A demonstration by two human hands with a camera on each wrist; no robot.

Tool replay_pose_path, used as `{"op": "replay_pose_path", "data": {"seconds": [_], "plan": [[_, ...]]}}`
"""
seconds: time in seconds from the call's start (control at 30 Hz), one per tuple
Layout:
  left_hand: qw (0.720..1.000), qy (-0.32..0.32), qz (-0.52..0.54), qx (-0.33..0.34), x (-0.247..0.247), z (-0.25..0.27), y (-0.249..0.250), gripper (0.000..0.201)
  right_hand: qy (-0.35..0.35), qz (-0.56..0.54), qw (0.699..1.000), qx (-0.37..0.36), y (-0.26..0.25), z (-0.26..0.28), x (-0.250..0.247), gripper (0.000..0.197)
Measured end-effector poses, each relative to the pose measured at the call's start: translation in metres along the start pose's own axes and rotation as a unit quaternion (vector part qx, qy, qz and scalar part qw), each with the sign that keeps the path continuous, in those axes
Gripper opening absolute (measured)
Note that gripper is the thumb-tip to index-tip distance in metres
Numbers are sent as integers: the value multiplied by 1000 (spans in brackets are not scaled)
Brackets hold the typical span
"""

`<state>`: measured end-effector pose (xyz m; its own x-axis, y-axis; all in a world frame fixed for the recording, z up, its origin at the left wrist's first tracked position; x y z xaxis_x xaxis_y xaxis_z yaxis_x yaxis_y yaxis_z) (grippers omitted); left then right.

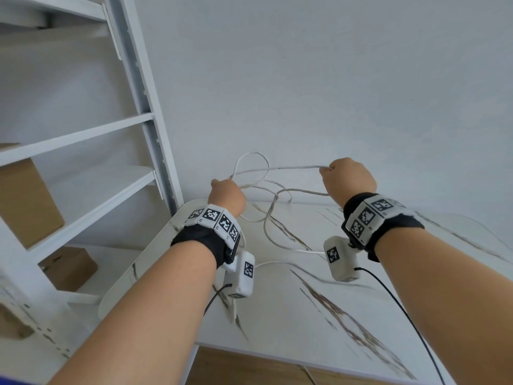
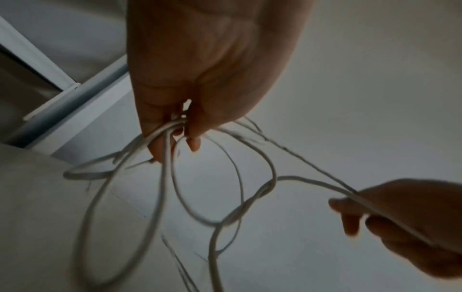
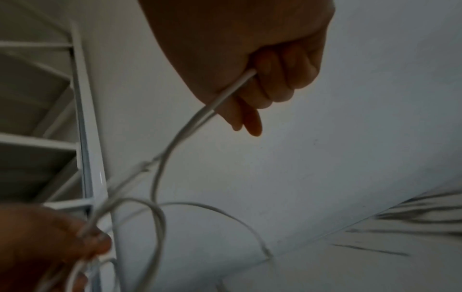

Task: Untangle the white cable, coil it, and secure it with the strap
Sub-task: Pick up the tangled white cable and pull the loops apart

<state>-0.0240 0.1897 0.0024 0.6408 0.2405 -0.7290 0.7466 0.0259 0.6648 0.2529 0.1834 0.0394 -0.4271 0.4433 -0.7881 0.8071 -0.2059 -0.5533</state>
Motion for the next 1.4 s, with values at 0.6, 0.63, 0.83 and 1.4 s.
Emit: {"op": "replay_pose_path", "data": {"seconds": [0.6,0.63,0.83,1.4], "plan": [[979,-105,169,-39,24,13,13,26,-55,75,949,-303,-60,55,46,53],[979,-110,166,-33,25,14,16,26,-70,58,952,-293,-62,56,49,46],[987,-128,93,40,31,16,29,37,-40,165,929,-329,-74,62,59,26],[995,-16,31,95,-4,4,29,52,36,-15,988,-153,-40,38,10,16]]}}
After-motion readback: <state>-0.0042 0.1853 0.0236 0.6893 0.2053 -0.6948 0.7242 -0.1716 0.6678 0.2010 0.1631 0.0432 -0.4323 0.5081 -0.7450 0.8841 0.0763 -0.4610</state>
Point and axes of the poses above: each hand's wrist, its own z-axis away from the middle knuckle, its own x-axis out of the palm, y = z × x, the point moved 10 cm from there along -z, towards the middle knuckle, and after that the axes turned 6 degrees about x, right-handed, at the moved point
